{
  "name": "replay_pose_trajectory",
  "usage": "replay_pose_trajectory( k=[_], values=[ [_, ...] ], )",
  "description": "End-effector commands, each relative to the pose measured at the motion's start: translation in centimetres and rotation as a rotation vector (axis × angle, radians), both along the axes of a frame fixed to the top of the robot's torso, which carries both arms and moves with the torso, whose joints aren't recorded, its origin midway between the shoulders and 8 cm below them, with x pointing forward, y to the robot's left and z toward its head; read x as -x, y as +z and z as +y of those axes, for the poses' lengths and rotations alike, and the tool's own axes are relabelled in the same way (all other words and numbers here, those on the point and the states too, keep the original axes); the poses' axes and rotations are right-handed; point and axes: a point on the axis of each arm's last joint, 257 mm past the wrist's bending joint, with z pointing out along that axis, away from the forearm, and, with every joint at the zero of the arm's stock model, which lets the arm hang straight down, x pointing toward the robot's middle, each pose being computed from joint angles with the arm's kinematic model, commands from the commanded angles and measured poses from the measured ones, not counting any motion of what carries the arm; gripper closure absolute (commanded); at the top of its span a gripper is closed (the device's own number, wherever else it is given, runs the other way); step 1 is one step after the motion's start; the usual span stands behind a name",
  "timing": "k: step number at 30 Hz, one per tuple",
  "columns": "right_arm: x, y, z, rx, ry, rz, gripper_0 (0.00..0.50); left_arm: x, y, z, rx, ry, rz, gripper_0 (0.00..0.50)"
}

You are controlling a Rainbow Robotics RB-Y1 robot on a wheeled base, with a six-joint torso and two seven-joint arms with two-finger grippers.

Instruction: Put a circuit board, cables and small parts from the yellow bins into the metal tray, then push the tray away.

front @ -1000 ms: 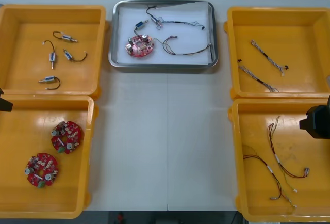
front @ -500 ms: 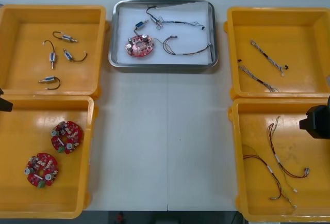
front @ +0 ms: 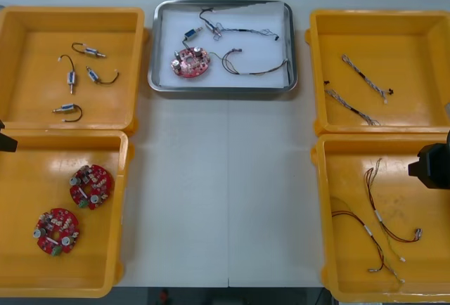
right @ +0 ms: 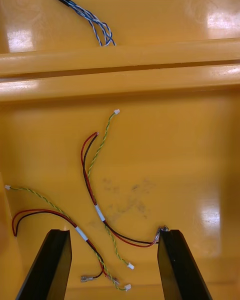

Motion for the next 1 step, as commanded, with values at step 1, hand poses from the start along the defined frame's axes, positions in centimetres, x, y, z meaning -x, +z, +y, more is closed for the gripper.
replay_pose_trajectory(
  k=[1],
  values=[
    [0.57,-0.17,-0.58,0.038,0.020,0.019,0.000,0.60,1.07,1.29,-0.049,-0.009,-0.012,0.000]
  ],
)
